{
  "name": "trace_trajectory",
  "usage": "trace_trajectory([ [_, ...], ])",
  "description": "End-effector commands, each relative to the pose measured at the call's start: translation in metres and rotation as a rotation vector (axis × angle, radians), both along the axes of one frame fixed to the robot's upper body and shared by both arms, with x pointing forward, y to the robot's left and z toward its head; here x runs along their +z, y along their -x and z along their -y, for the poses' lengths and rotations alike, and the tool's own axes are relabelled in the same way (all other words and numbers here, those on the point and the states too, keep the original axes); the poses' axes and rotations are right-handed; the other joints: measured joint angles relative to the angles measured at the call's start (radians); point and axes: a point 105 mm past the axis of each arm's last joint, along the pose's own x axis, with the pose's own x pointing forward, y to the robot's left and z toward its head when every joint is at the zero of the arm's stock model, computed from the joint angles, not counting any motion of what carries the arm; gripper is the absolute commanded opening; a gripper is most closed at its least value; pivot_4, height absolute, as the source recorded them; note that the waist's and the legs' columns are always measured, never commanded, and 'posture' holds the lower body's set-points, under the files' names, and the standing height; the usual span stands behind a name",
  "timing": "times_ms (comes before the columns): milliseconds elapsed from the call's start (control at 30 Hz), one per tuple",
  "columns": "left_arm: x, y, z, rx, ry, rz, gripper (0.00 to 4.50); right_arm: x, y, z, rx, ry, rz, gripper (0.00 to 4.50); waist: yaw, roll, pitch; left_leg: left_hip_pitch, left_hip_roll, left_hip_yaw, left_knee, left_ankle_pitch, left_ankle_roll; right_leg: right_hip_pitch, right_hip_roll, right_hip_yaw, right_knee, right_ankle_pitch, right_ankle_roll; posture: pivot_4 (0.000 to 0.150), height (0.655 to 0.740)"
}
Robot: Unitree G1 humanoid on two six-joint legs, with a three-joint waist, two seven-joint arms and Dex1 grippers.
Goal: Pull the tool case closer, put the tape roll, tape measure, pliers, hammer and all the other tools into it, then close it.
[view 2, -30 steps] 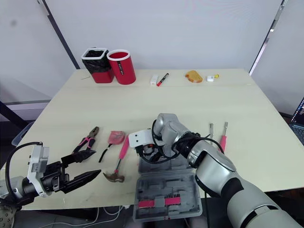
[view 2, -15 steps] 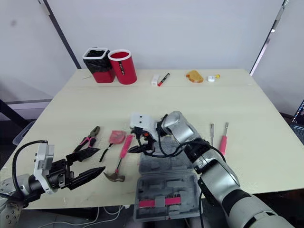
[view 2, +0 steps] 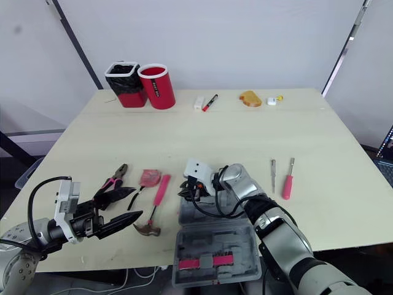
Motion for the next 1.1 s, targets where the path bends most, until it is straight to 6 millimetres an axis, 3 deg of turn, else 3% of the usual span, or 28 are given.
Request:
trace_trajectory([
  [33, 0.004, -0.001, -0.001, -0.003, -0.02, 0.013, 4.5, 0.008, -0.002, -0.002, 0.003, -0.031, 0.026, 1.48, 0.0, 0.0, 0.0, 0.0, 0.0, 0.0, 0.0, 0.0, 0.0, 0.0, 0.0, 0.0, 0.0, 0.0, 0.0, 0.15, 0.74],
  [400, 0.009, -0.002, 0.007, -0.012, -0.029, 0.01, 4.5, -0.016, -0.009, 0.019, -0.061, 0.035, 0.003, 1.48, 0.0, 0.0, 0.0, 0.0, 0.0, -0.001, 0.0, 0.0, 0.0, 0.0, 0.0, 0.0, 0.0, 0.0, 0.0, 0.15, 0.74],
  [567, 0.006, -0.005, 0.007, -0.01, -0.036, 0.003, 4.5, -0.038, -0.01, 0.031, -0.074, 0.154, 0.003, 1.48, 0.0, 0.0, 0.0, 0.001, 0.0, -0.001, 0.0, 0.0, 0.0, 0.001, 0.0, 0.0, 0.0, 0.0, 0.0, 0.15, 0.74],
  [667, 0.004, -0.006, 0.005, -0.005, -0.039, 0.001, 4.5, -0.037, -0.009, 0.029, -0.073, 0.142, -0.01, 1.48, 0.001, 0.0, 0.0, 0.002, 0.0, -0.001, 0.0, 0.0, 0.0, 0.001, 0.0, 0.0, 0.0, 0.0, 0.0, 0.15, 0.74],
  [933, -0.007, -0.007, -0.005, 0.07, -0.025, -0.019, 4.5, 0.026, -0.013, 0.019, -0.092, -0.177, 0.023, 1.48, 0.002, -0.001, 0.0, 0.001, 0.0, -0.001, 0.0, 0.0, 0.0, 0.001, 0.0, 0.0, 0.0, 0.0, 0.001, 0.15, 0.74],
  [1100, -0.013, -0.008, -0.016, 0.171, -0.007, -0.032, 4.5, 0.056, 0.007, 0.049, -0.157, -0.385, 0.116, 1.48, 0.009, -0.001, -0.001, 0.001, 0.001, -0.003, -0.001, 0.0, 0.0, 0.001, -0.001, -0.001, 0.0, 0.0, 0.001, 0.15, 0.74],
])
